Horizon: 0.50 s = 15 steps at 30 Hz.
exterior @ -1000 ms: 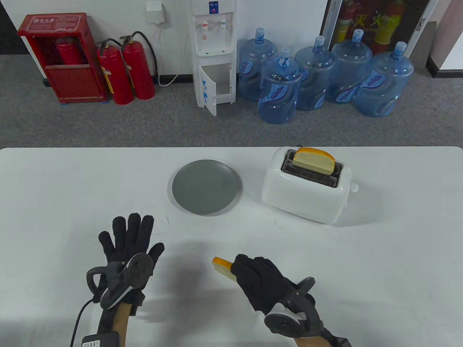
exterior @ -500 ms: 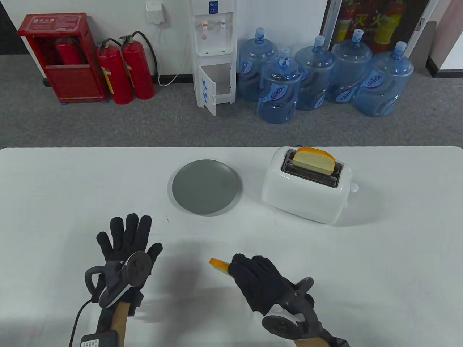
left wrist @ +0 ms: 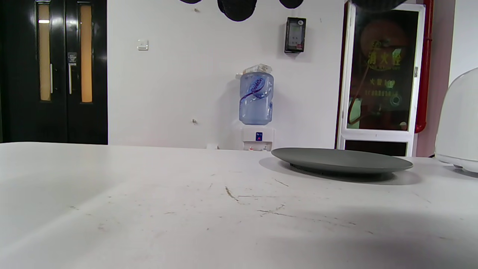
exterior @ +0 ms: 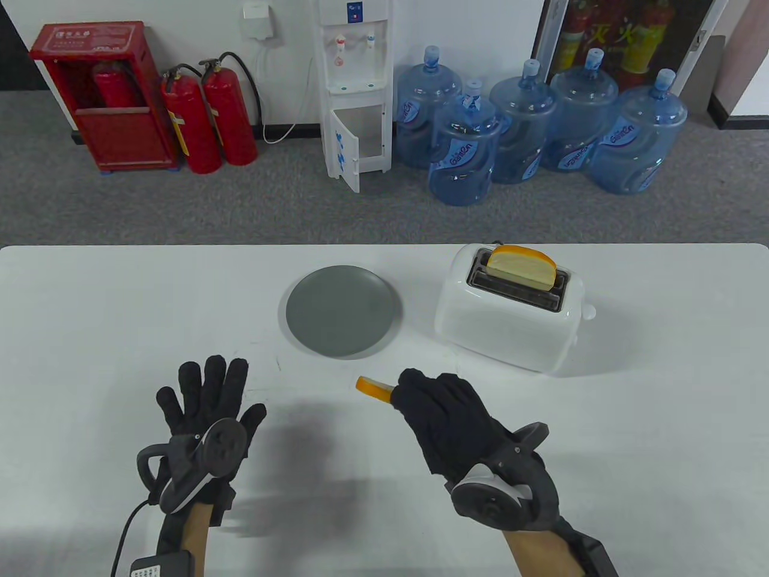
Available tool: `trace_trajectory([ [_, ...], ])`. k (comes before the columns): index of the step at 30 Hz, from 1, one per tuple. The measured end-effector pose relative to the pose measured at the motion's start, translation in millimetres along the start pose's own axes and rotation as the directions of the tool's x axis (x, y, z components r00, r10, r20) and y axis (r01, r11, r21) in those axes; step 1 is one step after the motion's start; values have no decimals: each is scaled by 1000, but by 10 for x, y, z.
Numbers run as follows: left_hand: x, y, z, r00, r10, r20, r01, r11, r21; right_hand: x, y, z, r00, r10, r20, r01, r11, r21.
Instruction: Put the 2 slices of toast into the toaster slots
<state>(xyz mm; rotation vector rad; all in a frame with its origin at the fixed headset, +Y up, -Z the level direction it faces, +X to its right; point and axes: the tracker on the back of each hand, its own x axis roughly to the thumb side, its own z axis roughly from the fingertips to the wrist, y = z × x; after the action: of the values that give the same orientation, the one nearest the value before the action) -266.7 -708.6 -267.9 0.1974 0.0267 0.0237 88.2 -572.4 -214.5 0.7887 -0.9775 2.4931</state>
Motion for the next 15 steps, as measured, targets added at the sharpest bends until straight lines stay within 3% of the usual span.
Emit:
trace_trajectory([
  [5,35,33,10,1000,-9,15,9,1000,19,-84,-289,-330,999,12,-44,-14,999,-47],
  [15,72,77,21,999,-3,34,2,999,42,-398,-816,-873,966,-86,-243,45,985,-167],
])
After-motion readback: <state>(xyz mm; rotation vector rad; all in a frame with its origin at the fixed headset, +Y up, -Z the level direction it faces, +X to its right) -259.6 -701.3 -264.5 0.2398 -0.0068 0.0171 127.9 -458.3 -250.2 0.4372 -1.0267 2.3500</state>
